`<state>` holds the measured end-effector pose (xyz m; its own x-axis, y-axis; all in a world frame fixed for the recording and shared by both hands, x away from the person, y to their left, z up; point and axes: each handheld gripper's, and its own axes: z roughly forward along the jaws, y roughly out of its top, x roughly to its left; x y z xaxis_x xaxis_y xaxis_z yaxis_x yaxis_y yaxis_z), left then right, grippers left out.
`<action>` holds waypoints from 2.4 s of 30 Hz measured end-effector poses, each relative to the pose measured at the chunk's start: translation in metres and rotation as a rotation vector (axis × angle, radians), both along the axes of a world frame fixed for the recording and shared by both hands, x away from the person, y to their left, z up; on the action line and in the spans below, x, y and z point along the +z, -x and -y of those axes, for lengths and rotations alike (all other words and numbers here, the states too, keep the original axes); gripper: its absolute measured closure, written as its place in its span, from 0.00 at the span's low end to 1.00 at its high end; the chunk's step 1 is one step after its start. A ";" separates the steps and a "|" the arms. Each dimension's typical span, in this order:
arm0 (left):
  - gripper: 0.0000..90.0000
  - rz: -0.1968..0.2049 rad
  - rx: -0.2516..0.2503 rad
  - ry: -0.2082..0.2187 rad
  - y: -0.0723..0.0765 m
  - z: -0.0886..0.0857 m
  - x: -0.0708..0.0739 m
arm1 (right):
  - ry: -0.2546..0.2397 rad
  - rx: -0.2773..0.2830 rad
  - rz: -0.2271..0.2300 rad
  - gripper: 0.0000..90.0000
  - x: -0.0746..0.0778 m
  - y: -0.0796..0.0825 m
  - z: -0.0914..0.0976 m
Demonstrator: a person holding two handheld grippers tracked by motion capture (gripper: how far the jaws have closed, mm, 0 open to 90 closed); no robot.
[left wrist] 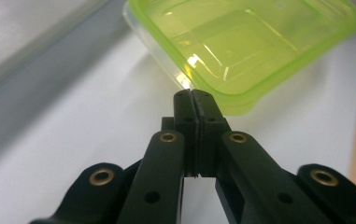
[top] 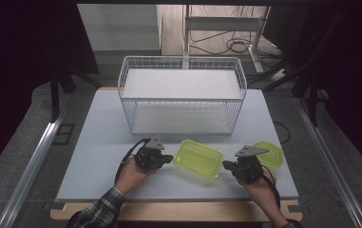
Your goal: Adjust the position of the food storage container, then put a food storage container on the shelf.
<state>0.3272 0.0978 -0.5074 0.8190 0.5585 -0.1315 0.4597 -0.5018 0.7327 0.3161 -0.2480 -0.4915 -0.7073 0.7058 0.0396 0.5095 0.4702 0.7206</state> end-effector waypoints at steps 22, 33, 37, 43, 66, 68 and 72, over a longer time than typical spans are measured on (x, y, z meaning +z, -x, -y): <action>0.98 -0.029 0.020 0.009 0.047 -0.023 -0.002 | 0.002 0.048 0.004 0.99 -0.002 -0.020 -0.029; 0.88 0.007 0.115 0.010 0.061 -0.046 -0.002 | 0.018 0.080 0.046 0.94 0.005 -0.014 -0.037; 0.68 0.034 0.159 0.020 0.070 -0.052 -0.001 | 0.008 0.096 0.078 0.86 0.012 -0.006 -0.030; 0.43 0.080 0.209 0.005 0.081 -0.053 -0.001 | 0.012 0.108 0.110 0.67 0.012 0.007 -0.020; 0.04 0.117 0.238 -0.039 0.091 -0.053 -0.007 | -0.040 0.151 0.061 0.10 0.000 0.011 -0.013; 0.04 0.119 0.237 -0.039 0.091 -0.053 -0.008 | -0.038 0.150 0.060 0.10 -0.001 0.011 -0.013; 0.04 0.115 0.232 -0.049 0.090 -0.053 -0.009 | -0.030 0.142 0.048 0.08 0.000 0.010 -0.014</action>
<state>0.2371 0.1503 -0.5166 0.6763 0.7365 -0.0131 0.4815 -0.4286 0.7645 0.3063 -0.2336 -0.4917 -0.8013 0.5979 0.0234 0.4046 0.5126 0.7573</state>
